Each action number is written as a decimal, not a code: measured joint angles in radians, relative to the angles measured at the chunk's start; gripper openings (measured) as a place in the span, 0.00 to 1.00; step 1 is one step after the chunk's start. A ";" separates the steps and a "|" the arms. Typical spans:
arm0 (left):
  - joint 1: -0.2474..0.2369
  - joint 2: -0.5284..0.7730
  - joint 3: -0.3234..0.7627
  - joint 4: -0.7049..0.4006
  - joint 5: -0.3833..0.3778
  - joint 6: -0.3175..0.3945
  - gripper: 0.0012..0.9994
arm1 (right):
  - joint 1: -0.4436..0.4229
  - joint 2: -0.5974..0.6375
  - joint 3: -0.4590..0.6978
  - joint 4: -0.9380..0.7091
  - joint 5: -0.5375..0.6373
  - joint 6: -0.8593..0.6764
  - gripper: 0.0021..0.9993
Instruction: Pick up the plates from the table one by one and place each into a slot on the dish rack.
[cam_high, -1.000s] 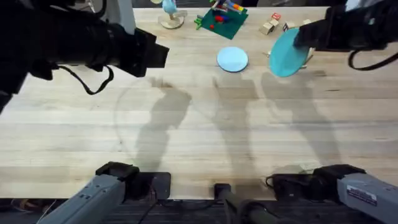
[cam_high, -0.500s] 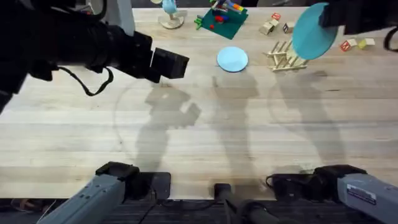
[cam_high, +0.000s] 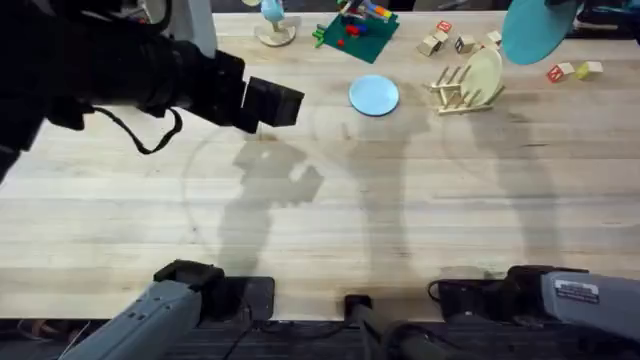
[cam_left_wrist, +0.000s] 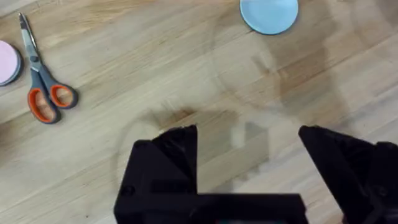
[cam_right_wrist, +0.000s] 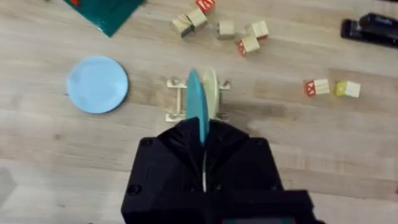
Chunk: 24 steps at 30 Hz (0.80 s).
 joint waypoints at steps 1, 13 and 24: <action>0.000 0.000 0.000 0.000 0.000 0.000 0.99 | -0.007 0.011 0.001 0.000 0.000 -0.001 0.03; 0.000 0.000 0.000 0.000 0.000 0.000 0.99 | -0.026 0.041 0.003 0.008 0.000 -0.003 0.03; 0.000 0.000 0.000 0.000 0.000 0.000 1.00 | -0.026 0.137 0.009 0.013 -0.024 -0.004 0.03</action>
